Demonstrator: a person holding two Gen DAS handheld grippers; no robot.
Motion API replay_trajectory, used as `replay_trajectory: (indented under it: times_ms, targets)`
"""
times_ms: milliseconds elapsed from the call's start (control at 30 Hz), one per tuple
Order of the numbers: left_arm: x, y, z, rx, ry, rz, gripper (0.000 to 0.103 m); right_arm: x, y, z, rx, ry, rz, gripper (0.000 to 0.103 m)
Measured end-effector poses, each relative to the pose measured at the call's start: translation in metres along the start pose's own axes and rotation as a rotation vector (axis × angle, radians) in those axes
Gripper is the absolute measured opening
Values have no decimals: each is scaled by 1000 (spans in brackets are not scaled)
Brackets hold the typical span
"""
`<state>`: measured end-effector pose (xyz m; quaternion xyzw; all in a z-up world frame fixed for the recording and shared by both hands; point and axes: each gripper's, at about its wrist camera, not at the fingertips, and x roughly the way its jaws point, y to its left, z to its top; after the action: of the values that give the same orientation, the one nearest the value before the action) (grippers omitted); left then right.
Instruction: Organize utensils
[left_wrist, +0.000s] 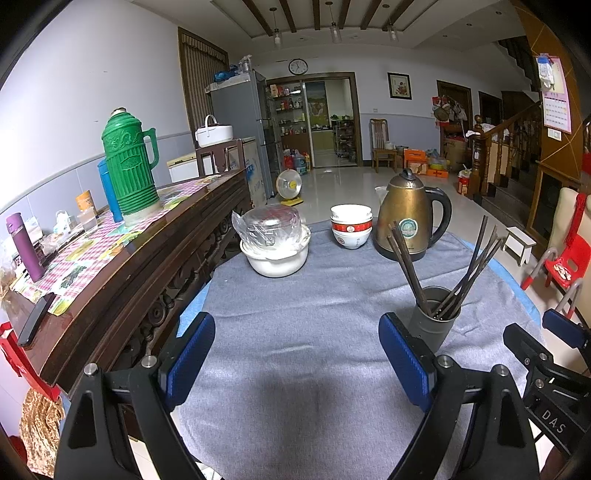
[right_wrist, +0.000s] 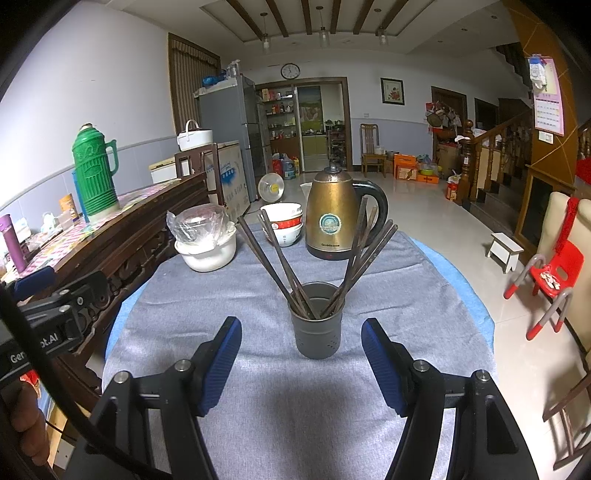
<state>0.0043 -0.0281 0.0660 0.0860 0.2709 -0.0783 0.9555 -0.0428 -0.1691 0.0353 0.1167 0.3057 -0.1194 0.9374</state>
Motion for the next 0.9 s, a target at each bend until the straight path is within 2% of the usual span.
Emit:
replay_trajectory:
  times_ms: [900]
  targets:
    - [3,2,-1,-5,5,0,90,5,1,0,0,6,0,71]
